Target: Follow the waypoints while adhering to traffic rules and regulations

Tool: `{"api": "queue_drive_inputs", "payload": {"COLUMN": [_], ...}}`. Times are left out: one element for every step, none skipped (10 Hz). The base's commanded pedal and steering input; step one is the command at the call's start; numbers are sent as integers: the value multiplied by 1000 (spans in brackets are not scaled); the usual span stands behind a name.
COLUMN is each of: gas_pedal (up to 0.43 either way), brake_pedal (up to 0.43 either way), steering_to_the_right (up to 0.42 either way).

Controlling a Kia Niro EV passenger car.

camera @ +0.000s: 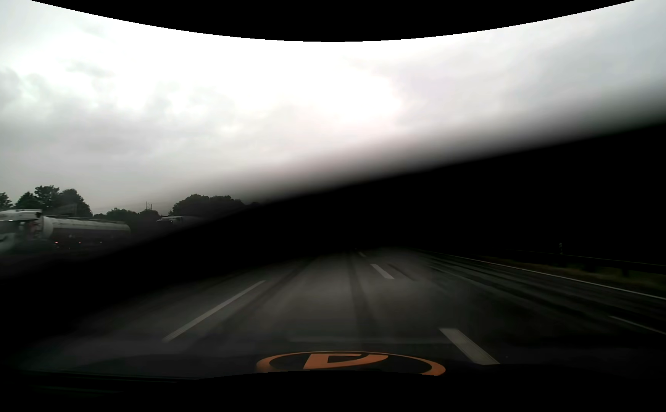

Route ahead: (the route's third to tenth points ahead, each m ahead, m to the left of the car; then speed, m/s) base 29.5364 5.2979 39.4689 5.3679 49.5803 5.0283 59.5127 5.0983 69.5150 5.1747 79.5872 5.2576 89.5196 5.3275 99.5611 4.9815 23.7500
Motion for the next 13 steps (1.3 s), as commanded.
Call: {"api": "queue_drive_inputs", "payload": {"gas_pedal": [130,130,130,130,130,130,130,130,130,130,130,130,130], "brake_pedal": [0,0,0,0,0,0,0,0,0,0,0,0,0], "steering_to_the_right": [-4,-4,-4,-4,-4,-4,-4,-4,-4,-4,-3,-3,-3]}}
